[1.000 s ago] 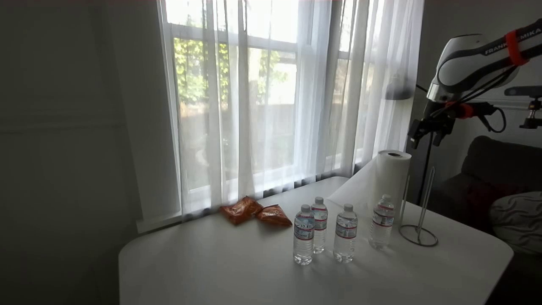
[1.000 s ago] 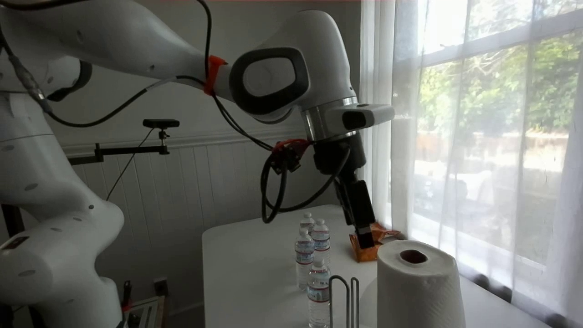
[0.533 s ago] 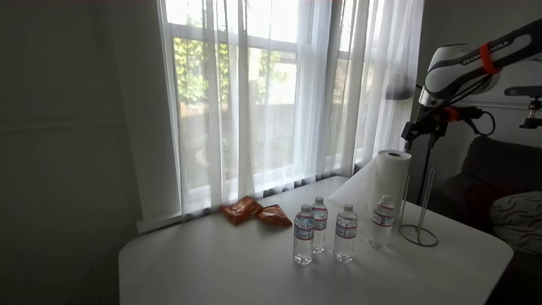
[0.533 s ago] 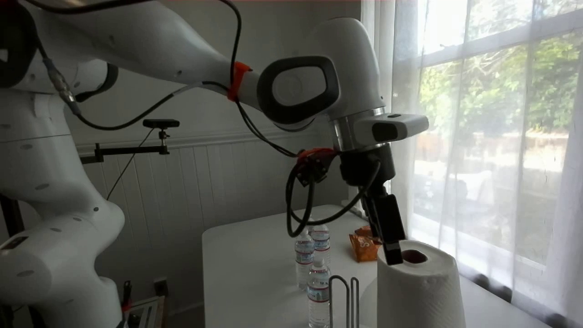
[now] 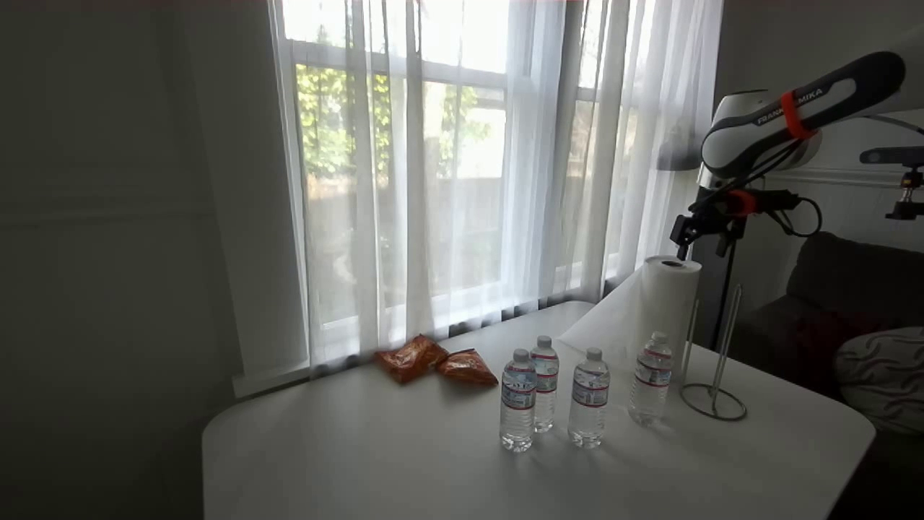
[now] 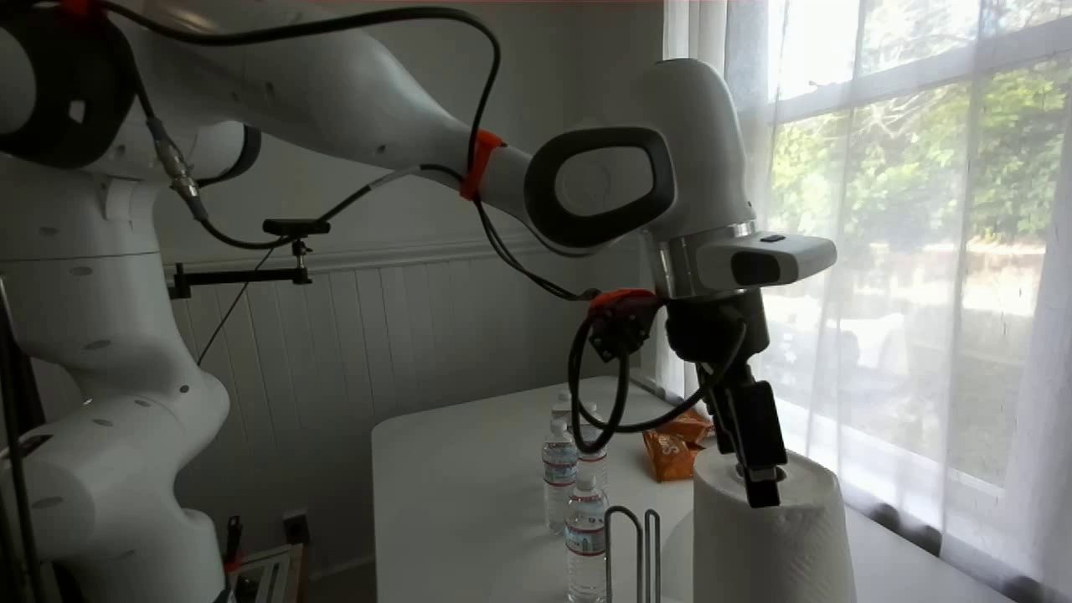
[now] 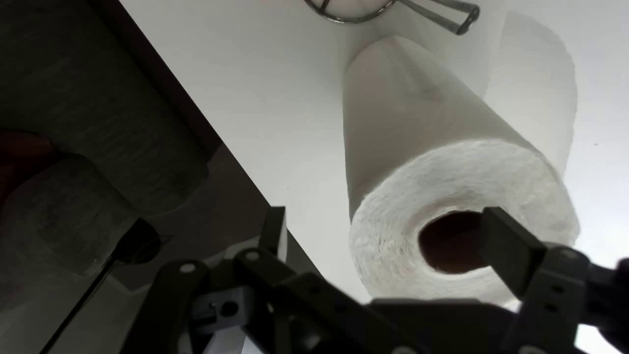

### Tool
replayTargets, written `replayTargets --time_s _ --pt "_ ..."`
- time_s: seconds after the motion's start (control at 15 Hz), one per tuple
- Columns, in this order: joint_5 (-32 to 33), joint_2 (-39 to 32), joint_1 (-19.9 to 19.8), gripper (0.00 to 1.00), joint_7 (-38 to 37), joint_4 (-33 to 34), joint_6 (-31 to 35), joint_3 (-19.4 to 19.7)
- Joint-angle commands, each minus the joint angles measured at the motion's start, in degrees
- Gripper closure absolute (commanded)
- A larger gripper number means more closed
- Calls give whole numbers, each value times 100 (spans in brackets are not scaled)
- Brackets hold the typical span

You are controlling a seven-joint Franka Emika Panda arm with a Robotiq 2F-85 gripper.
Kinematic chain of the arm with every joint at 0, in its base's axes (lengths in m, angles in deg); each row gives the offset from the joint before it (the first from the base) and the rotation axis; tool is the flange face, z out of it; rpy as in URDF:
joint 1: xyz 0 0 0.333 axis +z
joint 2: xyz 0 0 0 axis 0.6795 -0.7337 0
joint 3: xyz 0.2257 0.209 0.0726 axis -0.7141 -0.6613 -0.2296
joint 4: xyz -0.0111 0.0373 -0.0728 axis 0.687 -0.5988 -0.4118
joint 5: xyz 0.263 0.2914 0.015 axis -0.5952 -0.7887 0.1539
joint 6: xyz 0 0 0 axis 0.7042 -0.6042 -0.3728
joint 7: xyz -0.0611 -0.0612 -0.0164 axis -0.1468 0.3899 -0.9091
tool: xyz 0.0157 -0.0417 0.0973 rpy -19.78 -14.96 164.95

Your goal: Put the paper towel roll on the silver stand.

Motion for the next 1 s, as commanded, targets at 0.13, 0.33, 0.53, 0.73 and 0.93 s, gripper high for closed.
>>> replayTargets --time_s 0.13,0.33,0.53,0.73,0.93 --pt "-396 -279 -59 0 -42 271 95 29" --pt "-514 -351 -81 0 -45 313 98 54" --pt "-575 -394 -117 0 -45 321 88 77" --pt "-592 -429 -139 33 -32 301 84 103" --pt "-629 -448 -145 52 -36 302 78 111"
